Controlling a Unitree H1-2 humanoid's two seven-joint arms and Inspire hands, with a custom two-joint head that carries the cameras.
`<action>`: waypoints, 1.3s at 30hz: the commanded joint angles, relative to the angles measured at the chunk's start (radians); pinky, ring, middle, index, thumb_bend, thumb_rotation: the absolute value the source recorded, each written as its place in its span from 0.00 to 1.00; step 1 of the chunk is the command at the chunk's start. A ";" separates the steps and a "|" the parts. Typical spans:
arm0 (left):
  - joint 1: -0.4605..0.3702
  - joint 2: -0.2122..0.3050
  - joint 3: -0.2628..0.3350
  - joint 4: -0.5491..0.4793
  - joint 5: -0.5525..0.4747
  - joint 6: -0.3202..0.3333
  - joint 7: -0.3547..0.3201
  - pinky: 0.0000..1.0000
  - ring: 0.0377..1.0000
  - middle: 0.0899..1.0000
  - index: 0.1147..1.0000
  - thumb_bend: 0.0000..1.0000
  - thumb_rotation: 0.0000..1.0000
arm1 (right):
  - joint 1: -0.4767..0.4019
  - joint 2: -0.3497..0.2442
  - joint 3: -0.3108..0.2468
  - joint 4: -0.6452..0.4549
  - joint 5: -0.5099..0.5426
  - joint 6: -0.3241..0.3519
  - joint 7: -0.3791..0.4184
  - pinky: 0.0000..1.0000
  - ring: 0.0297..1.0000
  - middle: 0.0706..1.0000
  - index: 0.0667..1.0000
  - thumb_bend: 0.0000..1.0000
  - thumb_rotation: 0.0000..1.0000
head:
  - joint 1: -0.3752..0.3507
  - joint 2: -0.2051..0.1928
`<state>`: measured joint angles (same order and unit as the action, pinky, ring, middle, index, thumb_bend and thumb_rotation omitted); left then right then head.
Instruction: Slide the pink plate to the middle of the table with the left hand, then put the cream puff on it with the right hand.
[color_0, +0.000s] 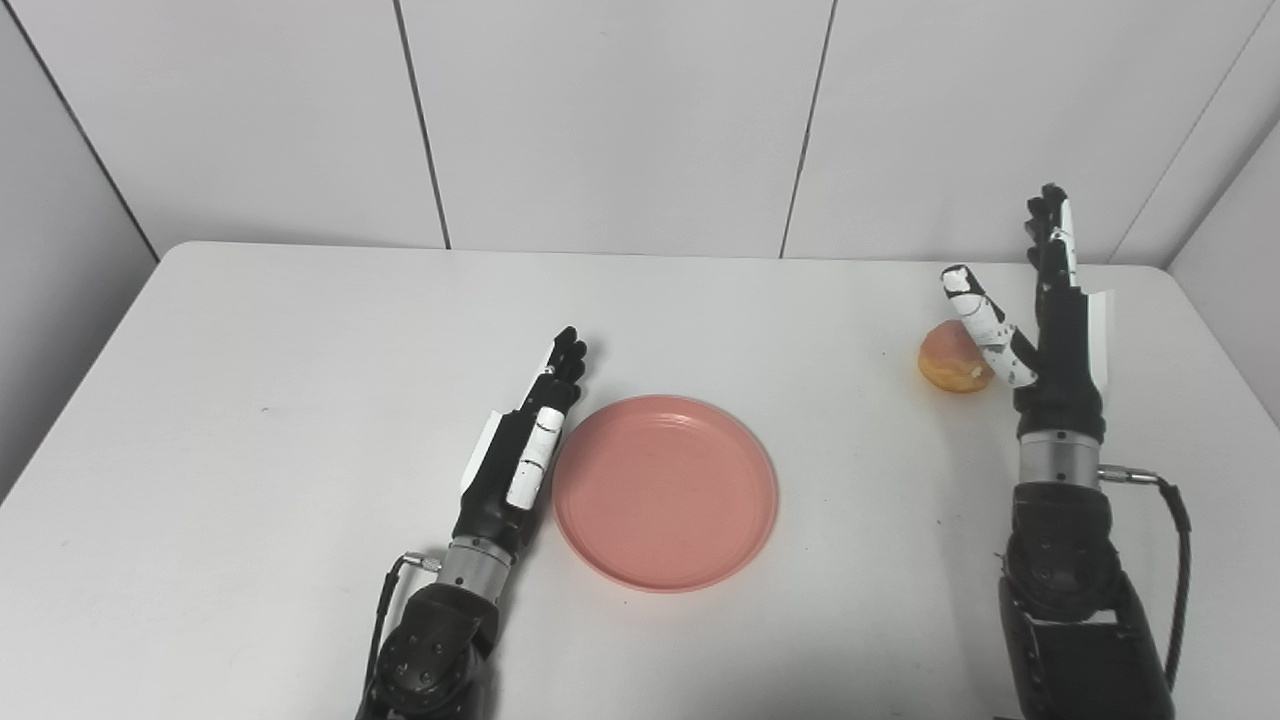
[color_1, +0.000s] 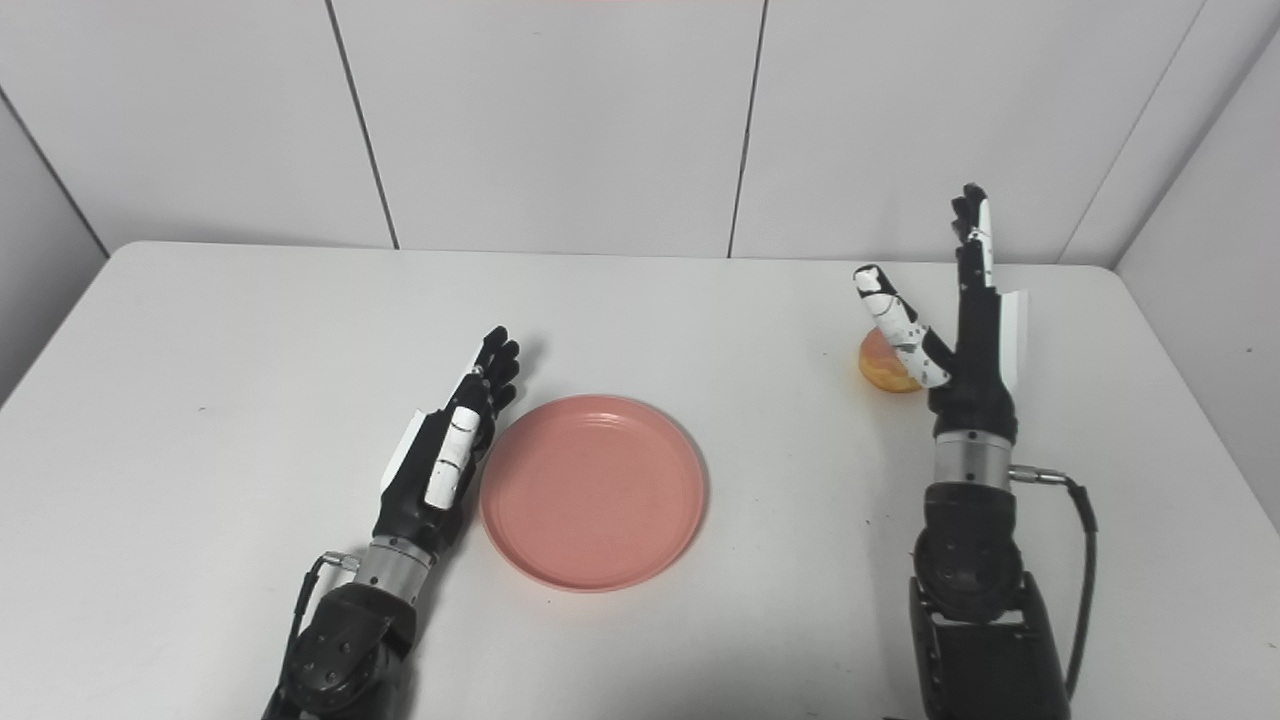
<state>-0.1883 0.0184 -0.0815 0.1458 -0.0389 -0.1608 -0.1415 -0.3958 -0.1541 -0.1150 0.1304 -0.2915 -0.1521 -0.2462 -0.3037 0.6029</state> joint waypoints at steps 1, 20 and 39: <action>0.056 0.011 0.007 0.019 -0.011 0.008 -0.006 1.00 1.00 0.99 0.98 0.59 1.00 | -0.047 -0.030 -0.014 -0.014 -0.002 0.019 -0.006 0.94 0.94 0.94 0.97 0.63 0.73 | 0.001 0.001; 0.056 0.023 0.029 0.039 -0.010 0.009 0.011 1.00 0.99 0.96 0.96 0.59 1.00 | -0.079 -0.093 -0.005 0.091 -0.076 0.102 -0.018 0.86 0.93 0.96 0.96 0.66 0.53 | -0.059 -0.013; 0.059 0.042 0.032 0.031 -0.025 0.020 -0.008 1.00 0.99 0.97 0.98 0.62 1.00 | -0.130 -0.137 0.086 0.222 -0.200 0.266 -0.011 0.82 0.93 0.96 0.95 0.77 0.40 | -0.073 0.008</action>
<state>-0.1864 0.0392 -0.0572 0.1439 -0.0614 -0.1429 -0.1433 -0.4775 -0.2584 -0.0278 0.3723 -0.4823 0.1079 -0.2462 -0.3773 0.6120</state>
